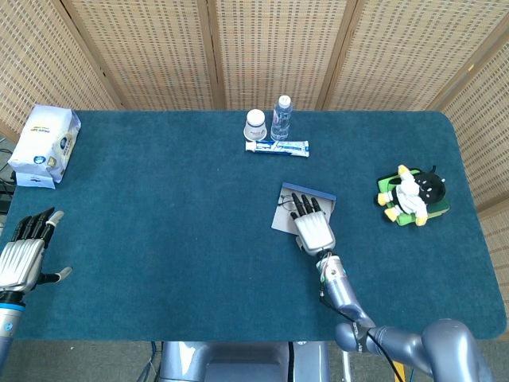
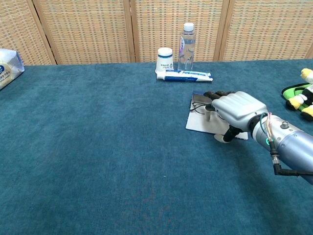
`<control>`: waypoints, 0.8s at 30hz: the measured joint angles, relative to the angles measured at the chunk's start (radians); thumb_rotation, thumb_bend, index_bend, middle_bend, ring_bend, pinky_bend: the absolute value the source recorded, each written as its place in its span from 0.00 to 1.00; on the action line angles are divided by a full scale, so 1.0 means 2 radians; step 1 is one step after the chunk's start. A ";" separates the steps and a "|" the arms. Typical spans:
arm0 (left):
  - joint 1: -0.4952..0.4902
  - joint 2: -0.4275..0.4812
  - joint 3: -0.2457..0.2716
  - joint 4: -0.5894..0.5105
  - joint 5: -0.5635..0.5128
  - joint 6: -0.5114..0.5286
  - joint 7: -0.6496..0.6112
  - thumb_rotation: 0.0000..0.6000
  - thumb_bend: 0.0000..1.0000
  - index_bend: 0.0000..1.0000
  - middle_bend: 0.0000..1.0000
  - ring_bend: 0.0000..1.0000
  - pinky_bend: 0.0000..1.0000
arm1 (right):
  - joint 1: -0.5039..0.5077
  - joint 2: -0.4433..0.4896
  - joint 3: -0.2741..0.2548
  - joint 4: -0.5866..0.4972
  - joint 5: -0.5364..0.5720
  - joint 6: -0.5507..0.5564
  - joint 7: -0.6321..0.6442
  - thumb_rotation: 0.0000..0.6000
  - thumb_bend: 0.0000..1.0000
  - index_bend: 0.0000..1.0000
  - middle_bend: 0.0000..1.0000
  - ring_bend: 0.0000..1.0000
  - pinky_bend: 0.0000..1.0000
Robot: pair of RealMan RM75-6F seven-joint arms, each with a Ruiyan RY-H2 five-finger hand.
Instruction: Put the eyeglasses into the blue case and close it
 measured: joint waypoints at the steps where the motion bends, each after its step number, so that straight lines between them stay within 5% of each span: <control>1: 0.000 0.000 0.000 0.000 0.000 0.000 0.000 1.00 0.02 0.00 0.00 0.00 0.00 | -0.001 -0.001 0.000 0.001 -0.001 -0.001 0.000 1.00 0.36 0.32 0.00 0.00 0.12; 24: -0.001 0.000 0.000 0.001 0.001 -0.001 -0.001 1.00 0.02 0.00 0.00 0.00 0.00 | 0.001 -0.019 0.037 0.061 -0.036 0.004 0.030 1.00 0.39 0.41 0.00 0.00 0.12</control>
